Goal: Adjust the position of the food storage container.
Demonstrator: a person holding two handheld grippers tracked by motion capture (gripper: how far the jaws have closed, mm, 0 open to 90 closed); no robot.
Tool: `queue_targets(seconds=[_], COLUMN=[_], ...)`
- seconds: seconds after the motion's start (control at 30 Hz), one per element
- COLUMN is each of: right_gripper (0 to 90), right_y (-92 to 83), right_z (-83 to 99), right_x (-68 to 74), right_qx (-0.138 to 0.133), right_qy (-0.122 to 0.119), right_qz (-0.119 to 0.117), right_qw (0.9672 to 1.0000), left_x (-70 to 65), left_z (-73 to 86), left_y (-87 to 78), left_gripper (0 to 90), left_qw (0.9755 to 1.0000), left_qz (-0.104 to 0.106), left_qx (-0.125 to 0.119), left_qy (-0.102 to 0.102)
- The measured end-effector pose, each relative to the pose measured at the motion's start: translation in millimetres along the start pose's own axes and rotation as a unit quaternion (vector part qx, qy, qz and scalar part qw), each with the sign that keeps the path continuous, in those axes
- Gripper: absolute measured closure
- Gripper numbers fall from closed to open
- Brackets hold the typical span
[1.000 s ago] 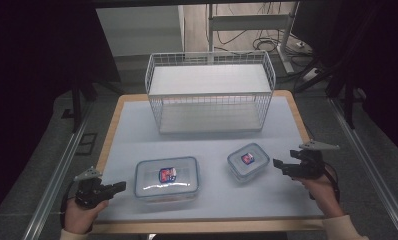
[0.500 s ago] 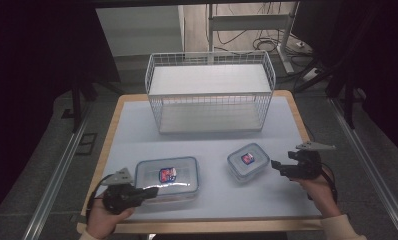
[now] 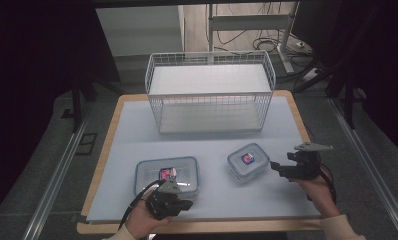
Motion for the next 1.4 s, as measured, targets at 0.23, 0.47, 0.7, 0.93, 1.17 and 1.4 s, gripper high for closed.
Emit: queue_targets(seconds=[0.23,0.47,0.7,0.93,1.17,1.4], right_gripper=[18.7,18.7,18.7,18.7,18.7,18.8], right_y=[0.0,0.1,1.3,3.0,3.9,1.3], right_z=[0.0,0.6,0.9,2.1,2.9,1.4], right_x=[-0.6,-2.8,-1.7,-1.1,-0.2,-0.8], right_qx=[0.0,0.0,0.002,0.006,0.009,0.002], right_qy=[-0.001,-0.001,-0.005,-0.008,-0.009,-0.008], right_qz=[0.003,0.006,0.006,0.007,0.007,0.005], right_qw=[1.0,1.0,1.0,0.9999,0.9999,1.0], left_x=[6.8,11.9,21.2,29.8,35.0,22.7], left_z=[-4.1,-6.6,-16.4,-29.7,-36.3,-8.5], left_y=[5.0,10.6,12.5,17.6,19.9,-23.3], left_gripper=[90.0,90.0,90.0,90.0,90.0,90.0], left_qw=[0.9999,0.9997,0.9991,0.9977,0.9966,0.9923], left_qz=[-0.012,-0.019,-0.03,-0.051,-0.059,-0.062], left_qx=[-0.002,0.003,-0.017,-0.024,-0.033,-0.087], left_qy=[-0.01,-0.013,-0.025,-0.038,-0.048,-0.062])
Point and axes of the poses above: each handheld gripper's, and its own axes: y roughly forward along the jaws, z roughly out of its underside, x roughly to its left, the point moved 2 cm from there along y, roughly forward along the jaws, and after that the axes turned 13 degrees about z, right-handed, at the moved point
